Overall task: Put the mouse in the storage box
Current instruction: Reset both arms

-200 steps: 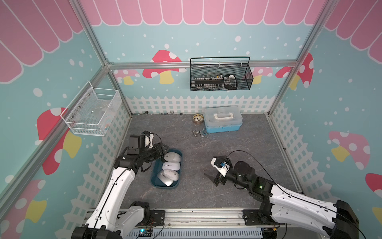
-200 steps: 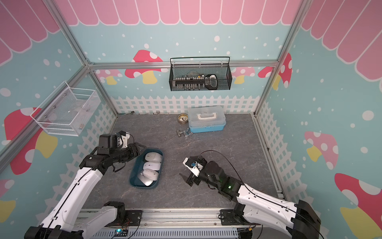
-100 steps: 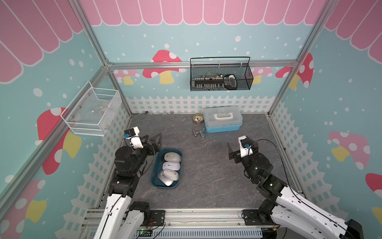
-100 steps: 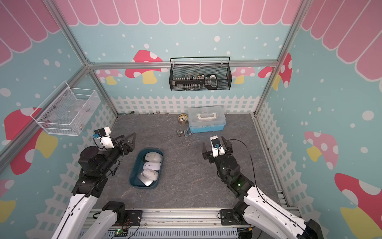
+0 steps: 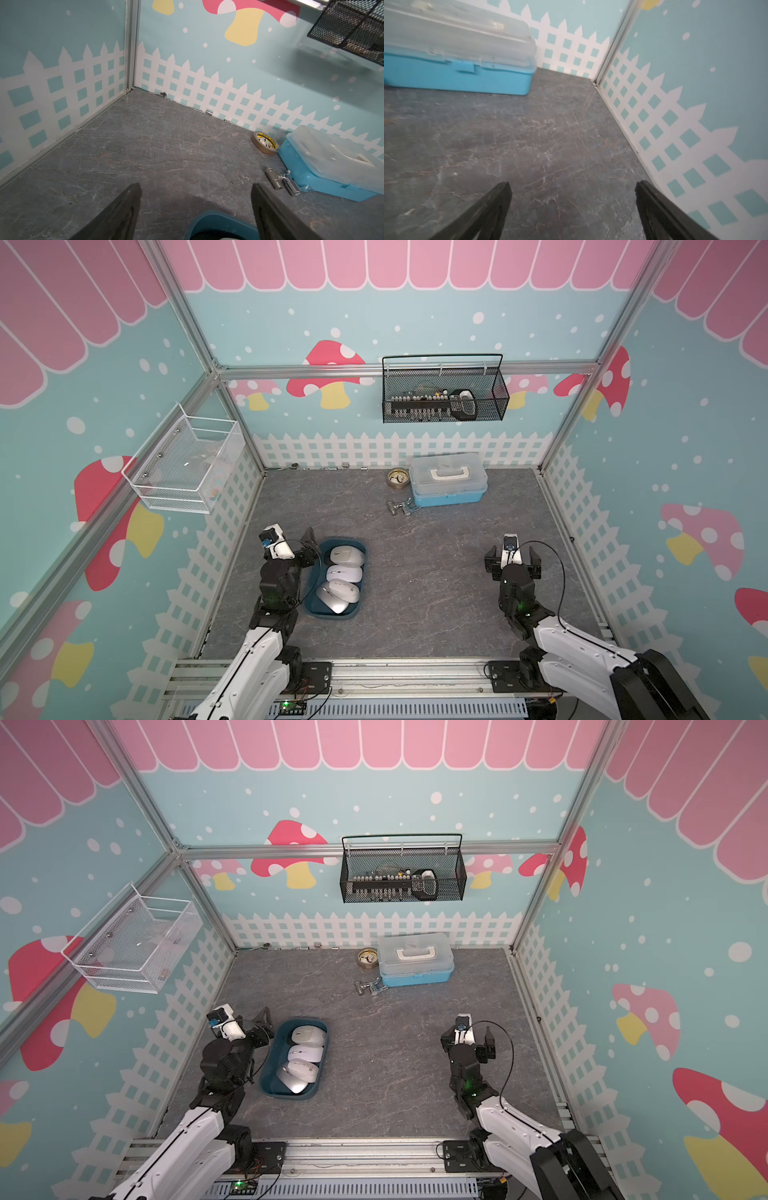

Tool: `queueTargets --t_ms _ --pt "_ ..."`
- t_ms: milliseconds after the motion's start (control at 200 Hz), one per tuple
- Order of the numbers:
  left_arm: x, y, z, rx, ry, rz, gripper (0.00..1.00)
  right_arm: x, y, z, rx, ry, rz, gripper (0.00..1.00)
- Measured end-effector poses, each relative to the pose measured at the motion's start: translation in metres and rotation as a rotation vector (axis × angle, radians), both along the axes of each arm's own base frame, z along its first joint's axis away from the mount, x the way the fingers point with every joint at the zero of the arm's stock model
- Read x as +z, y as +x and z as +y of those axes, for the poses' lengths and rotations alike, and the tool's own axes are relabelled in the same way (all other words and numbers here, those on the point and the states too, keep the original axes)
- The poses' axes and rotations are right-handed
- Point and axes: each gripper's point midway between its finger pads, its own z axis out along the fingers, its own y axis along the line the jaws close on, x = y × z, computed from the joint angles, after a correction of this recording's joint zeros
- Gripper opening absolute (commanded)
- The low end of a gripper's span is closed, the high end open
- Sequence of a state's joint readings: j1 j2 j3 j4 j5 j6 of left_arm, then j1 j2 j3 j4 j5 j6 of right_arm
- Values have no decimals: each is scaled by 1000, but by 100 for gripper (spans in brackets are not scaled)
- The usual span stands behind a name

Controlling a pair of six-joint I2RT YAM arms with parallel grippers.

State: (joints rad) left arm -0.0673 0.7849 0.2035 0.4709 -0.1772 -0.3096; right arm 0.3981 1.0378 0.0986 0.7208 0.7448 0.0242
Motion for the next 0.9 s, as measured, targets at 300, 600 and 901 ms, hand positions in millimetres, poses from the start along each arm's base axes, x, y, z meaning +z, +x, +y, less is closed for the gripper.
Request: queueTargets --t_ms 300,600,901 --pt "-59 5 -23 -36 189 59 91 4 29 -3 -23 -160 -71 99" --pt "-54 44 -14 -67 214 -33 90 36 50 -8 -46 -209 -175 99" --pt "-40 56 -28 -137 246 -78 99 59 36 -26 -48 -73 -286 99"
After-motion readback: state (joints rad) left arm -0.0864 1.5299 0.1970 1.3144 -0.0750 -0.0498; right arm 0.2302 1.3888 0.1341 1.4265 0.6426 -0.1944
